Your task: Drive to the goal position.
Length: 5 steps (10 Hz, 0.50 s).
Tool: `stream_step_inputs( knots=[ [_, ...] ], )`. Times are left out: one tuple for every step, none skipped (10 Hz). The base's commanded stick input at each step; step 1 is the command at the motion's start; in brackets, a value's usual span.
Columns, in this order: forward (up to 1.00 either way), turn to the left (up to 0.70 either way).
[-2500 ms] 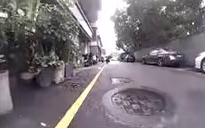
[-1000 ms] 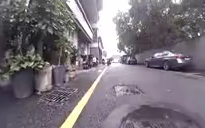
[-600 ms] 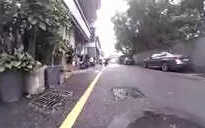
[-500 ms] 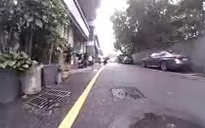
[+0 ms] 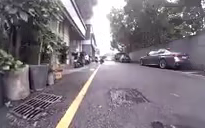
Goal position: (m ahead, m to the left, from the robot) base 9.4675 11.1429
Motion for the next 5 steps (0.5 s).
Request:
stream_step_inputs(
  knots=[
    [0.45,0.00],
    [0.45,0.00],
    [0.45,0.00],
    [0.45,0.00],
    [0.45,0.00]
  ],
)
